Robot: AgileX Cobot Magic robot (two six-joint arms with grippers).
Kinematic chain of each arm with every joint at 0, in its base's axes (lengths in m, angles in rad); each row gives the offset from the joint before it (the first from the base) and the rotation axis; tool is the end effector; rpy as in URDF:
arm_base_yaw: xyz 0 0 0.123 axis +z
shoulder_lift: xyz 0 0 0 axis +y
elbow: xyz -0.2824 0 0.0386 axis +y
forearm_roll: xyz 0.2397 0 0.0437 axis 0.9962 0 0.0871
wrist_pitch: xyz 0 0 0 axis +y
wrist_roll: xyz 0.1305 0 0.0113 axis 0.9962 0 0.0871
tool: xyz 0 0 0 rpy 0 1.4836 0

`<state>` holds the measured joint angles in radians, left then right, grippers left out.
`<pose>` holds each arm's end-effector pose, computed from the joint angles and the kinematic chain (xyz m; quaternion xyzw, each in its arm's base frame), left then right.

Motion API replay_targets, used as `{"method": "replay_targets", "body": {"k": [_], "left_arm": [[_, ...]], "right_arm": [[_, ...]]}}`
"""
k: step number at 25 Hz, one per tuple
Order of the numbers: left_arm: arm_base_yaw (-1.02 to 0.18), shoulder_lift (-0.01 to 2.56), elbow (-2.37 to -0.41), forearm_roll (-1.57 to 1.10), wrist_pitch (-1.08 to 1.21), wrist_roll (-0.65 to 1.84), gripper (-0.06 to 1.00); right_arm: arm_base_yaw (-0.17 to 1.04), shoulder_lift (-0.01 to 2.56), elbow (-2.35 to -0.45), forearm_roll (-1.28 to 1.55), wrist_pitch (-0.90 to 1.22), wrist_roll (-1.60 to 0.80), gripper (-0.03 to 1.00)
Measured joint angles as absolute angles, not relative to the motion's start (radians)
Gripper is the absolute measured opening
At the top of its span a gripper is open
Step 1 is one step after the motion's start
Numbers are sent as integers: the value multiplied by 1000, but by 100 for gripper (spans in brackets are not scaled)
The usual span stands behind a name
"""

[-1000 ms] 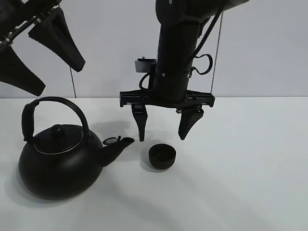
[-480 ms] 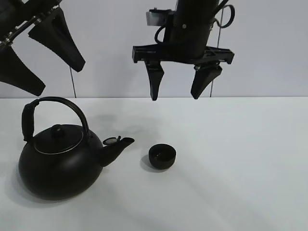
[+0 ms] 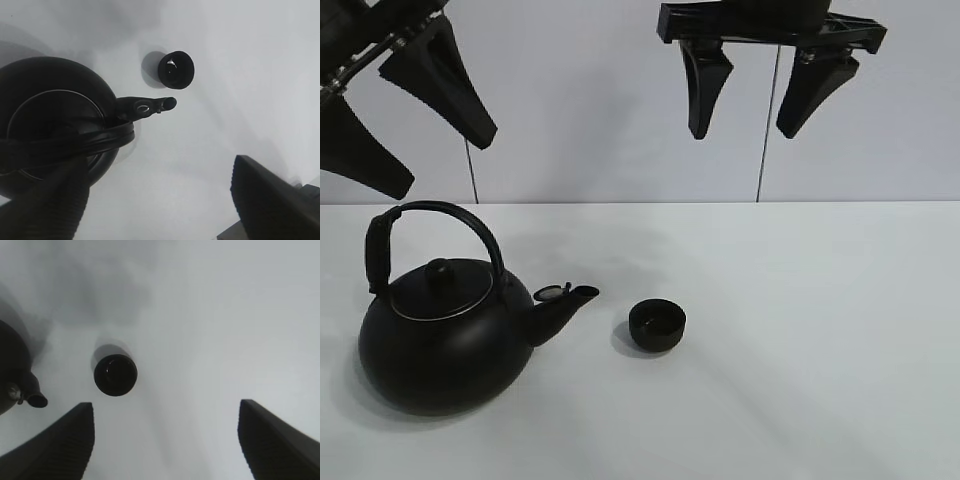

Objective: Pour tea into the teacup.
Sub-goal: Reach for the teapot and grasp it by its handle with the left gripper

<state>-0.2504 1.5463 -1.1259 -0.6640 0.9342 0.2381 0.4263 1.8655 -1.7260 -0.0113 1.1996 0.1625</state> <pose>0.2888 -0.1409 0.2445 0.0786 0.9435 -0.2892 0.1411 0.3678 0.1655 0.2675 -0.1310 0.9786 0.0408 0.1535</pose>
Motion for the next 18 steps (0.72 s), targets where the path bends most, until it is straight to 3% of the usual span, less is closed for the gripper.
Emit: {"method": "replay_targets", "body": {"k": [10, 18], "left_arm": [[-250, 1546, -1126, -664, 934, 238, 57], [-250, 1546, -1126, -664, 934, 238, 57]], "right_arm": [[421, 1822, -1702, 8, 1231, 145, 55], [344, 1674, -1430, 83, 1118, 125, 55]]}}
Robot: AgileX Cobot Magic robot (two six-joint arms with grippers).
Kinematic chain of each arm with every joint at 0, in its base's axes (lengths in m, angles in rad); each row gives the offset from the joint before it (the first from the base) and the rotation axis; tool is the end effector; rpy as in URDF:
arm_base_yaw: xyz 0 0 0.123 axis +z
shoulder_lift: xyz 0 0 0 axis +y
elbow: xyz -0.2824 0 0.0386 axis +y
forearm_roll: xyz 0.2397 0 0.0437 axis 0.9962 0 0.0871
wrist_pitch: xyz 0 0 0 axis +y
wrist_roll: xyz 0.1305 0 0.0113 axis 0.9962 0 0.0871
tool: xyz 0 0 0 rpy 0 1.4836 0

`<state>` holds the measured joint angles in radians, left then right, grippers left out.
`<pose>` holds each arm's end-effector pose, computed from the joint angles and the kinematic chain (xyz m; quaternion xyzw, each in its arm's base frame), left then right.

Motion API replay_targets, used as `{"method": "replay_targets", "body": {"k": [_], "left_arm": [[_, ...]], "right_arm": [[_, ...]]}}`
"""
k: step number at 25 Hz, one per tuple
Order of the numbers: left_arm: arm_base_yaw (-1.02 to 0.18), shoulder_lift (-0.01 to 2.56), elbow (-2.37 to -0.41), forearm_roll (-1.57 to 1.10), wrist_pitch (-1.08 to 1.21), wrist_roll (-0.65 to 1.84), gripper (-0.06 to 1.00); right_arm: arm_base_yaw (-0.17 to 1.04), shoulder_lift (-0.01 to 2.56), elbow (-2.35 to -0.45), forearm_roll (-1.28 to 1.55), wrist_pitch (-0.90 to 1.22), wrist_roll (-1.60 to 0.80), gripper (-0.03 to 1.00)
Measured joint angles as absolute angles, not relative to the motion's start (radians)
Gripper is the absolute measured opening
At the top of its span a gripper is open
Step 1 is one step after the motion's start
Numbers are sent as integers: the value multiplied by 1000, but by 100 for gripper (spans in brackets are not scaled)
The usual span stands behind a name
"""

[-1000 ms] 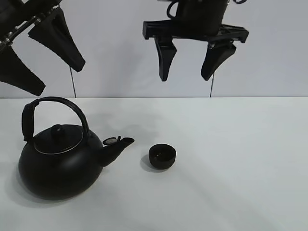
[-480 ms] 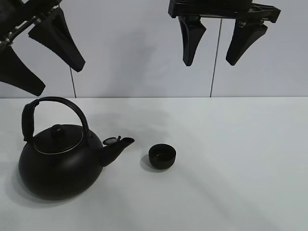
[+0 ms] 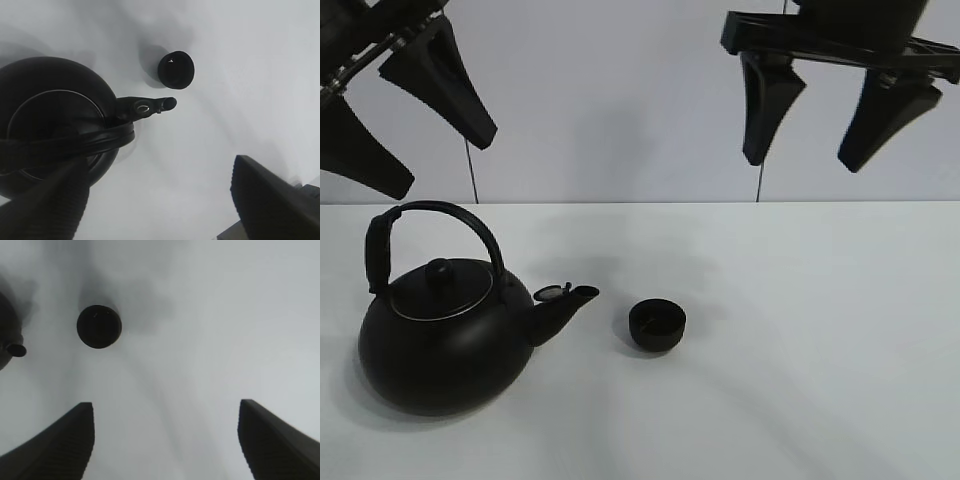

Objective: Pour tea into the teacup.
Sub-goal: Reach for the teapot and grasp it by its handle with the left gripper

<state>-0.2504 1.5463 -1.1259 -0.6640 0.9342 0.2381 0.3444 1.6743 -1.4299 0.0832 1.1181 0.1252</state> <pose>0.2888 -0.1409 0.2445 0.0786 0.9435 -0.2892 0.1411 0.3250 0.1270 0.2594 -0.0957 0.9837 0.0728 0.1338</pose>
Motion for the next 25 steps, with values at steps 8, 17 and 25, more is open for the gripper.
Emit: {"method": "replay_targets", "body": {"k": [8, 17, 25], "left_arm": [[-250, 1546, -1126, -664, 934, 238, 57], [-250, 1546, -1126, -664, 934, 238, 57], [-250, 1546, -1126, -664, 934, 238, 57]], "right_arm": [[226, 1492, -1218, 143, 1074, 84, 55], [214, 1465, -1181, 157, 1084, 85, 55], [214, 1465, -1181, 177, 1081, 87, 55]]}}
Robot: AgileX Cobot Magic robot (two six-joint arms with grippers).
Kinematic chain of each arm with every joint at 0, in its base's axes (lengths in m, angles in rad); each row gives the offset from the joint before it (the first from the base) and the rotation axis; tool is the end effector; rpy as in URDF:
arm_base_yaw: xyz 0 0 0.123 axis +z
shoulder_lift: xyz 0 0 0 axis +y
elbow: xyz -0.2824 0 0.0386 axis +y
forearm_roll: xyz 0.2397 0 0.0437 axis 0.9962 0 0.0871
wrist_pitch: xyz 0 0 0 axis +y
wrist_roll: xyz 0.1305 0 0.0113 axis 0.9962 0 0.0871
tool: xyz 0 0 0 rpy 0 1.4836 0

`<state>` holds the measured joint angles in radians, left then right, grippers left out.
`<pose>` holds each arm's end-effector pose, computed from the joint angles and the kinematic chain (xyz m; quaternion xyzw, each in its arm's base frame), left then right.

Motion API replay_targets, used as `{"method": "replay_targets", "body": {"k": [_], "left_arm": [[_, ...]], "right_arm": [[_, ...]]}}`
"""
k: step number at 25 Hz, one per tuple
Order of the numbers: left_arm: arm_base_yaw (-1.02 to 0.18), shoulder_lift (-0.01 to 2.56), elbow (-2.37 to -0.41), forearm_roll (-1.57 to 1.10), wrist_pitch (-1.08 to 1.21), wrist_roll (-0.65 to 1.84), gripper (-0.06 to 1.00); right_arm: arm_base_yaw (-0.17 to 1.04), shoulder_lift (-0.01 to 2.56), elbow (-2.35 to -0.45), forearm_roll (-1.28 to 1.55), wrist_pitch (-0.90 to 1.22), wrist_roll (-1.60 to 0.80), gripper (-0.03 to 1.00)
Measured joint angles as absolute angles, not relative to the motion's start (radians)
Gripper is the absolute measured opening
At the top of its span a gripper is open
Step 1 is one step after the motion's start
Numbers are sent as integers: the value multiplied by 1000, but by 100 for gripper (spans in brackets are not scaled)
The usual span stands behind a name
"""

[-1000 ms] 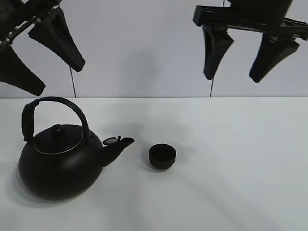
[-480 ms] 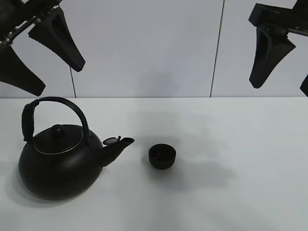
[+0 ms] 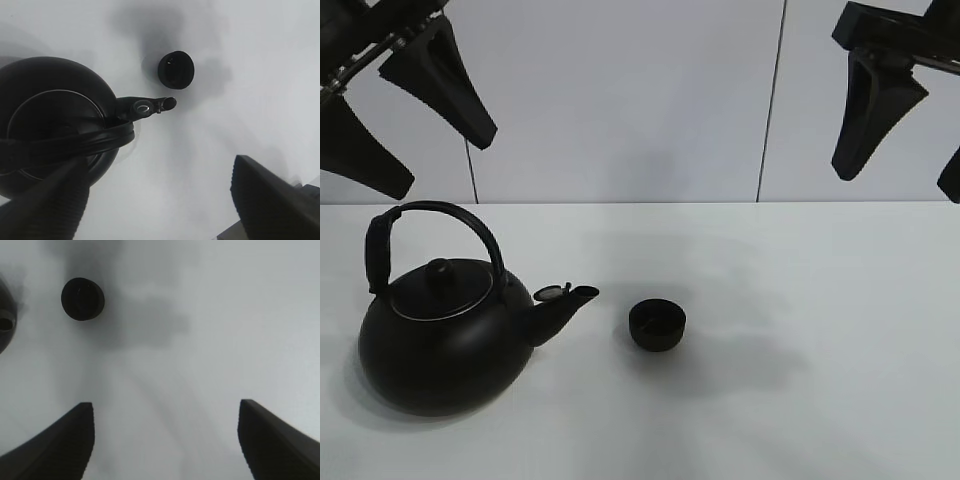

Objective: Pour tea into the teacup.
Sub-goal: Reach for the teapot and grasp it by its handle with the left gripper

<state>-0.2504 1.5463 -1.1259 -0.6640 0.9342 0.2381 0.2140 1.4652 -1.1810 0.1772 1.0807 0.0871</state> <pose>0.2888 -0.1409 0.2445 0.0786 0.9435 -0.2892 0.1411 0.2781 0.0813 0.2590 -0.0327 0.9853 0.1042 0.1313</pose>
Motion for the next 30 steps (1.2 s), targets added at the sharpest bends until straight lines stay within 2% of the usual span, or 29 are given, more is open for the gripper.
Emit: {"method": "replay_targets", "body": {"k": [30], "left_arm": [[-250, 1546, -1126, -664, 929, 238, 57]], "right_arm": [[214, 1465, -1181, 258, 1062, 108, 55]]}}
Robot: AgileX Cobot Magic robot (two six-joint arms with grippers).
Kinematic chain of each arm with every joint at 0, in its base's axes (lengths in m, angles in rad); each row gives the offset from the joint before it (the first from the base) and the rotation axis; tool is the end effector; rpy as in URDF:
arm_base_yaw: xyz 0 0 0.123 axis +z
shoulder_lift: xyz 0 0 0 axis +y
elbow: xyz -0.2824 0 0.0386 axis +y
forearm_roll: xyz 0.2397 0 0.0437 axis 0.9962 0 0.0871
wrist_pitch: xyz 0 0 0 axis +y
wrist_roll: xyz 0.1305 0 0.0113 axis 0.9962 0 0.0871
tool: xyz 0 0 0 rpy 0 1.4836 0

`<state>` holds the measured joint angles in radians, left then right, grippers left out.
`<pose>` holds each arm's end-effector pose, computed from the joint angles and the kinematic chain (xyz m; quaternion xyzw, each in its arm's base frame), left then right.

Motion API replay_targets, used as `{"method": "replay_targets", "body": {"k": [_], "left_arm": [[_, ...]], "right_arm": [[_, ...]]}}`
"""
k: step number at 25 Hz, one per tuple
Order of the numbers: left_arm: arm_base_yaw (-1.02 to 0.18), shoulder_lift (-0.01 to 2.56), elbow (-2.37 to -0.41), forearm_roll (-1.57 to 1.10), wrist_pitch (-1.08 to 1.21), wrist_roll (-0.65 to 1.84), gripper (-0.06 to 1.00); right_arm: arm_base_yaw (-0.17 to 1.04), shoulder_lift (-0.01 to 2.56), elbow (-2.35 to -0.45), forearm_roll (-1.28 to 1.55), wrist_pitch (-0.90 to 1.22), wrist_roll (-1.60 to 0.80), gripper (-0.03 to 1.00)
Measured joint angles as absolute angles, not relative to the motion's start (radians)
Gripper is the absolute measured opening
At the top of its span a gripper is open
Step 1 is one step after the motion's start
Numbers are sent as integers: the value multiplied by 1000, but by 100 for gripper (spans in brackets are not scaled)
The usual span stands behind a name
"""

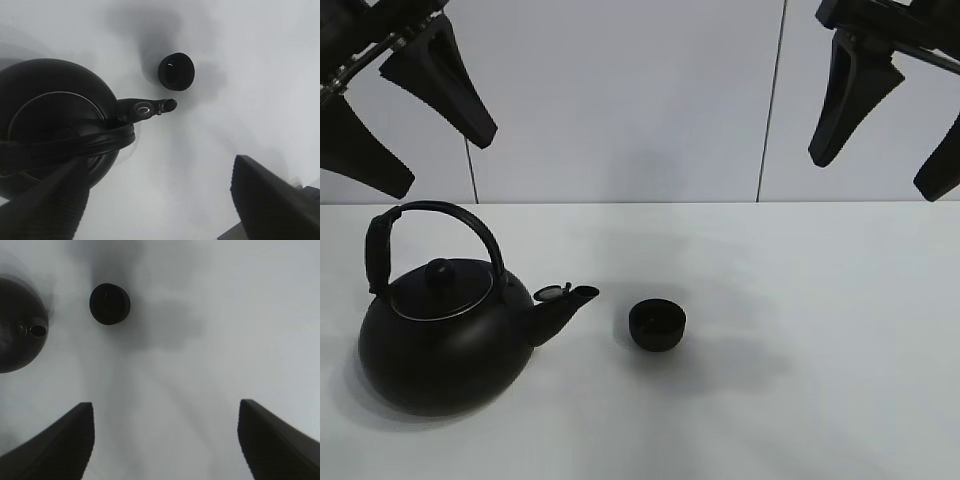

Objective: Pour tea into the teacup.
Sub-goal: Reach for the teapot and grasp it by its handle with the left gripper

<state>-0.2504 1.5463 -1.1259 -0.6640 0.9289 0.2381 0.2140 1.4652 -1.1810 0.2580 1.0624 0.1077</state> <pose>0.2895 -0.1408 0.2446 0.0778 0.9434 -0.2888 0.1436 0.2789 0.0905 0.2616 -0.0077 0.9807 0.1438 0.1325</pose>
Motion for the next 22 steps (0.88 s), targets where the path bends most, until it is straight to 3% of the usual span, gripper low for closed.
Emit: {"method": "replay_targets", "body": {"k": [12, 22], "left_arm": [[-250, 1517, -1126, -664, 877, 349, 57], [-250, 1219, -985, -667, 622, 501, 57]], "right_arm": [[214, 1463, -1181, 258, 1062, 108, 55], [214, 1463, -1181, 255, 1060, 108, 55]]}}
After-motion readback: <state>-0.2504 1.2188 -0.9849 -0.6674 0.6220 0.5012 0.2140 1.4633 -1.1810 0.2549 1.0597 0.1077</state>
